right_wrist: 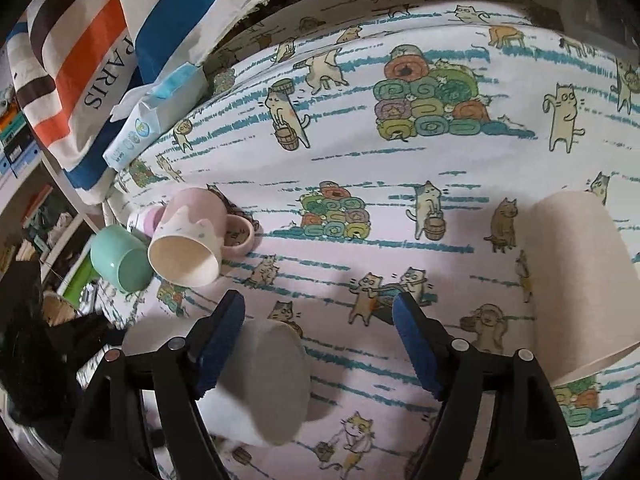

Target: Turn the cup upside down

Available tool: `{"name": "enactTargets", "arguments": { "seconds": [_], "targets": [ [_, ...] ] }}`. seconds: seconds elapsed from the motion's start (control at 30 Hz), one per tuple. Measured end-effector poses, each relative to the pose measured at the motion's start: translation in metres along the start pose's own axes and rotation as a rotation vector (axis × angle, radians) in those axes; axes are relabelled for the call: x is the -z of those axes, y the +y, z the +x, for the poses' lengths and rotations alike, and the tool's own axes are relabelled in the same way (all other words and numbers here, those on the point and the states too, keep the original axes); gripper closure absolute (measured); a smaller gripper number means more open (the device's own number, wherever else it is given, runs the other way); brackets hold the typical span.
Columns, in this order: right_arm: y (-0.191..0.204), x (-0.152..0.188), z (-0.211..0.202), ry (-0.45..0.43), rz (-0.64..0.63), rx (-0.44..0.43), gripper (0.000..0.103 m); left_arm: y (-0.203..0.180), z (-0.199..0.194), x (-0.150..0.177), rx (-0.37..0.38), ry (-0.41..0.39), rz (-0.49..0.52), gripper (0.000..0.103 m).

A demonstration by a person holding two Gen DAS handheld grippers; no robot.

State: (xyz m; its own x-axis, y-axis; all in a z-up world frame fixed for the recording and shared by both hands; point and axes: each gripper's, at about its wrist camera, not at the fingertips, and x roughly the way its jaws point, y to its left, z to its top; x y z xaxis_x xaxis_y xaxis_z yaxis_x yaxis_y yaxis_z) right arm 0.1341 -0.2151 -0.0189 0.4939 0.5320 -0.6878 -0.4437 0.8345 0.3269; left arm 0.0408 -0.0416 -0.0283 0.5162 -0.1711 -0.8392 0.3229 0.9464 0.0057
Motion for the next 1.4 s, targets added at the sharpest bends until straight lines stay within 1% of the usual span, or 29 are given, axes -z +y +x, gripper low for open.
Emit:
{"name": "enactTargets", "arguments": {
  "seconds": [0.07, 0.13, 0.2, 0.23, 0.27, 0.33, 0.37, 0.43, 0.6, 0.73, 0.83, 0.9, 0.97, 1.03, 1.07, 1.1, 1.13, 1.17, 1.2, 1.23, 1.27, 1.33, 1.4],
  "targets": [
    [-0.001, 0.000, -0.002, 0.027, -0.011, -0.019, 0.026, 0.013, 0.004, 0.000, 0.012, 0.010, -0.037, 0.013],
    [-0.004, 0.000, -0.002, 0.074, -0.015, -0.068, 0.026, 0.024, 0.007, -0.001, 0.009, 0.013, -0.072, 0.012],
    [-0.007, 0.000, -0.001, 0.141, -0.012, -0.153, 0.026, 0.034, 0.007, 0.001, -0.032, -0.003, -0.094, 0.012],
    [-0.006, 0.001, -0.002, 0.155, -0.021, -0.171, 0.026, 0.038, 0.008, 0.001, -0.054, -0.012, -0.098, 0.012],
    [-0.003, 0.002, -0.003, 0.153, -0.039, -0.165, 0.026, 0.040, 0.009, 0.001, -0.072, -0.022, -0.095, 0.012],
    [0.004, 0.003, -0.007, 0.130, -0.068, -0.123, 0.026, 0.038, 0.013, -0.001, -0.080, -0.023, -0.074, 0.012],
    [0.007, 0.004, -0.009, 0.124, -0.083, -0.110, 0.026, 0.035, 0.013, -0.001, -0.097, -0.029, -0.065, 0.012],
    [0.011, 0.004, -0.012, 0.124, -0.105, -0.117, 0.026, 0.033, 0.015, -0.006, -0.121, -0.049, -0.060, 0.012],
    [0.019, 0.007, -0.017, 0.154, -0.151, -0.153, 0.026, 0.034, 0.023, -0.023, -0.105, -0.053, -0.065, 0.012],
    [0.028, 0.011, -0.018, 0.142, -0.183, -0.129, 0.026, 0.027, 0.027, -0.038, -0.078, -0.071, -0.053, 0.012],
    [0.025, 0.009, -0.019, 0.114, -0.167, -0.091, 0.026, 0.024, 0.025, -0.043, -0.056, -0.100, -0.054, 0.012],
    [0.018, 0.006, -0.025, 0.069, -0.127, -0.080, 0.026, 0.026, 0.016, -0.041, -0.047, -0.151, -0.066, 0.012],
    [0.010, 0.002, -0.032, 0.024, -0.081, -0.071, 0.025, 0.031, 0.004, -0.037, -0.055, -0.217, -0.089, 0.012],
    [0.004, -0.002, -0.042, -0.058, -0.035, -0.022, 0.017, 0.038, -0.008, -0.031, -0.064, -0.289, -0.113, 0.012],
    [0.002, -0.002, -0.050, -0.124, -0.018, 0.021, 0.015, 0.041, -0.016, -0.027, -0.072, -0.337, -0.125, 0.012],
    [0.001, -0.003, -0.054, -0.160, -0.011, 0.047, 0.015, 0.044, -0.024, -0.022, -0.084, -0.377, -0.132, 0.012],
    [-0.001, -0.002, -0.060, -0.219, 0.000, 0.087, 0.015, 0.047, -0.030, -0.019, -0.095, -0.416, -0.137, 0.012],
    [-0.002, -0.001, -0.063, -0.262, 0.013, 0.120, 0.011, 0.049, -0.037, -0.015, -0.101, -0.458, -0.143, 0.011],
    [-0.003, -0.001, -0.067, -0.311, 0.036, 0.174, 0.003, 0.052, -0.044, -0.010, -0.102, -0.505, -0.153, 0.008],
    [-0.004, 0.000, -0.069, -0.333, 0.056, 0.207, 0.000, 0.055, -0.050, -0.005, -0.100, -0.555, -0.164, 0.002],
    [-0.006, 0.001, -0.073, -0.357, 0.090, 0.237, 0.000, 0.059, -0.057, 0.000, -0.100, -0.610, -0.179, 0.000],
    [-0.007, 0.002, -0.082, -0.374, 0.156, 0.252, 0.000, 0.066, -0.069, 0.007, -0.092, -0.687, -0.199, 0.000],
    [-0.003, 0.006, -0.093, -0.393, 0.174, 0.246, 0.000, 0.072, -0.075, 0.006, -0.086, -0.713, -0.208, 0.000]
  ]
}}
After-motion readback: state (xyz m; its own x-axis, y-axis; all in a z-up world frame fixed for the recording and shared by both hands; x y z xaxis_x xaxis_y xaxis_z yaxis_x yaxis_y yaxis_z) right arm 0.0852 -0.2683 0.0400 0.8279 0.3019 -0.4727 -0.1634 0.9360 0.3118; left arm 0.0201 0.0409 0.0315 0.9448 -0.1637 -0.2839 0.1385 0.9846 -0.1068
